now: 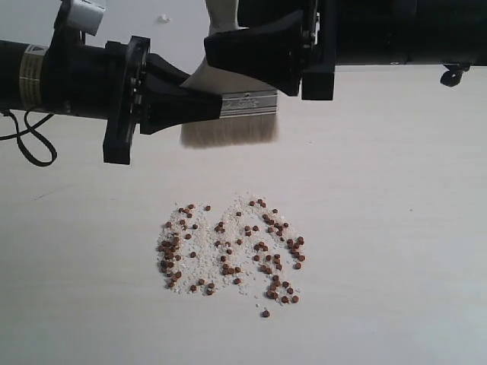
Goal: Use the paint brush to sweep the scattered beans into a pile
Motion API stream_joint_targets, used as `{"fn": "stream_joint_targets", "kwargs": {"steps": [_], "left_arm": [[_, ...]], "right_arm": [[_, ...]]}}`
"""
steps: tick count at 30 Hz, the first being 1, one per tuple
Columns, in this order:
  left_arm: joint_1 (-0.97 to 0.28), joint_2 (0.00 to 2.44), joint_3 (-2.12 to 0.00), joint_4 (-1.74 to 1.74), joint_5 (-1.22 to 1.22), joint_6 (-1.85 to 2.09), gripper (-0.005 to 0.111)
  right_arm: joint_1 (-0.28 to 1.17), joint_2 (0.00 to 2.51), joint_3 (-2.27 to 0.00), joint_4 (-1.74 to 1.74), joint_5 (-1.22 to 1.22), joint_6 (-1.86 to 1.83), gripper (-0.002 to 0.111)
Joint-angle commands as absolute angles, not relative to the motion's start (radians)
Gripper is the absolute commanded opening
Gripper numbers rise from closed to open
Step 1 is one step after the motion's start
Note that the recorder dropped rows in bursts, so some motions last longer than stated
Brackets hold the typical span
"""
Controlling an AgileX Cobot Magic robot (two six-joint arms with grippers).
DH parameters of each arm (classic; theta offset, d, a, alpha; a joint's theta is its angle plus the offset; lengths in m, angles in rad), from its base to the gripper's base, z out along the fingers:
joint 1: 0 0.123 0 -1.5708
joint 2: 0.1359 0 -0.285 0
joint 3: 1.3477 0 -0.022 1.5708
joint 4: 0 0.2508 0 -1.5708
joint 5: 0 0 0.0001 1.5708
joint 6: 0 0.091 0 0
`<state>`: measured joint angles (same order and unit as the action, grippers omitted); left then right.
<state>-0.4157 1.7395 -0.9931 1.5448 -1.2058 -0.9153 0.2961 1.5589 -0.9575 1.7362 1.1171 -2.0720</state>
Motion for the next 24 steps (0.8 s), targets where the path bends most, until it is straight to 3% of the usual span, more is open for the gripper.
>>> {"fn": "stream_joint_targets", "kwargs": {"steps": [1,5,21,24], "left_arm": [[-0.420,1.739,-0.999,1.475,-1.221,-0.937,0.000],[-0.420,1.739,-0.999,1.475,-1.221,-0.941,0.000],[-0.476,1.739,-0.999,1.457,-1.221,-0.923,0.000],[-0.476,1.739,-0.999,1.460,-1.221,-0.923,0.000]], "right_arm": [[0.297,1.560,-0.964,1.744,1.126,-2.037,0.062],[0.297,1.560,-0.964,1.744,1.126,-2.027,0.052],[0.297,1.560,-0.964,1.744,1.128,-2.013,0.052],[0.297,1.560,-0.964,1.744,1.121,-2.013,0.040]]}}
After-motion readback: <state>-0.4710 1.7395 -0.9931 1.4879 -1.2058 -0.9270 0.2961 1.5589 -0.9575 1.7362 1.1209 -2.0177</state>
